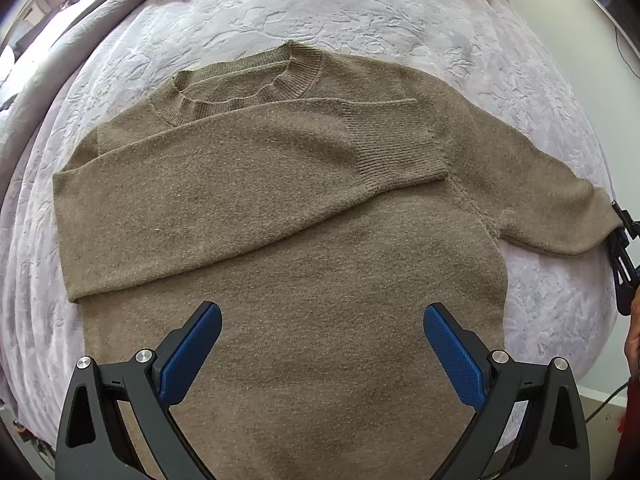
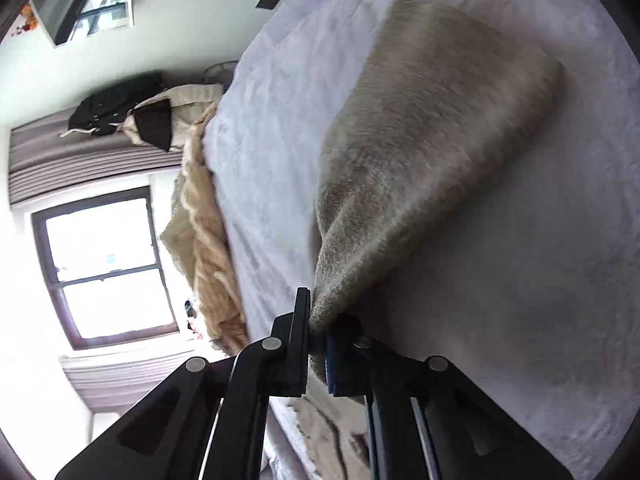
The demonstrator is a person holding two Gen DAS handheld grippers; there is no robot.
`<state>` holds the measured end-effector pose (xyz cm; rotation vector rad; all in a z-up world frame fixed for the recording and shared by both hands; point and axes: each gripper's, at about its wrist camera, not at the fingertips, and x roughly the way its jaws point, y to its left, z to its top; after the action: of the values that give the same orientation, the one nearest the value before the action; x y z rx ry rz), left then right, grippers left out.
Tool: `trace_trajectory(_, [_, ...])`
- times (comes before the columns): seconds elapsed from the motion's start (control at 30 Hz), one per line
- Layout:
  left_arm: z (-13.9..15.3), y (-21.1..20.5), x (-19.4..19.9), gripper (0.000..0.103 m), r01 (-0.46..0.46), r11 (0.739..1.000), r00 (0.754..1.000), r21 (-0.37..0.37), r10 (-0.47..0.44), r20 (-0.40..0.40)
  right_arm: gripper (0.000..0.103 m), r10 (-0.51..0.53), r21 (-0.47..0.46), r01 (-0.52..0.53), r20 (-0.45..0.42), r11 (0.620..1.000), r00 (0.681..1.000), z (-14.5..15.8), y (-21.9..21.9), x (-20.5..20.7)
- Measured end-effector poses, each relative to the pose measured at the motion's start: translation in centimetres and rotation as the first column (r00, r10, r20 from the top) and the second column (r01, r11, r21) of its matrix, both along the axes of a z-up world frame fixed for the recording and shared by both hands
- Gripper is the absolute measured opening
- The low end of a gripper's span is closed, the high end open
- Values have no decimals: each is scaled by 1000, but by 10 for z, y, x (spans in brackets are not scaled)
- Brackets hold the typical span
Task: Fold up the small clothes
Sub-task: 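Lay the held sleeve across the sweater body and open the right gripper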
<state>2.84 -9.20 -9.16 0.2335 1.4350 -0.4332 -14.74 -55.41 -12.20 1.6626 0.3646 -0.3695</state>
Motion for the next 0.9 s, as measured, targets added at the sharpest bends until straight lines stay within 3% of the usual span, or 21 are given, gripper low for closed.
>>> trace_trajectory(0.17, [2, 27, 11, 101, -60, 998, 998, -8, 60, 8, 6, 216, -96, -207, 97, 974, 972, 34, 28, 74])
trace_trajectory(0.23, [2, 41, 17, 101, -91, 996, 996, -9, 92, 12, 6, 317, -151, -301, 101, 942, 943, 50, 46, 110])
trace_trajectory(0.33, [2, 66, 24, 101, -148, 989, 989, -13, 148, 13, 7, 475, -237, -447, 76, 862, 876, 70, 85, 170])
trace_trajectory(0.43, [1, 93, 31, 101, -201, 979, 979, -14, 201, 17, 7, 629, -317, -595, 4, 739, 778, 80, 139, 226])
trace_trajectory(0.57, [0, 129, 39, 101, -271, 963, 962, -11, 271, 20, 7, 778, -334, -748, -67, 573, 625, 65, 224, 286])
trace_trajectory(0.7, [-2, 161, 41, 101, -333, 943, 943, -6, 333, 22, 7, 847, -301, -838, -146, 454, 511, 33, 292, 316])
trace_trajectory(0.9, [-13, 198, 38, 101, -395, 919, 919, 2, 395, 6, 7, 883, -238, -918, -279, 316, 376, -16, 350, 329])
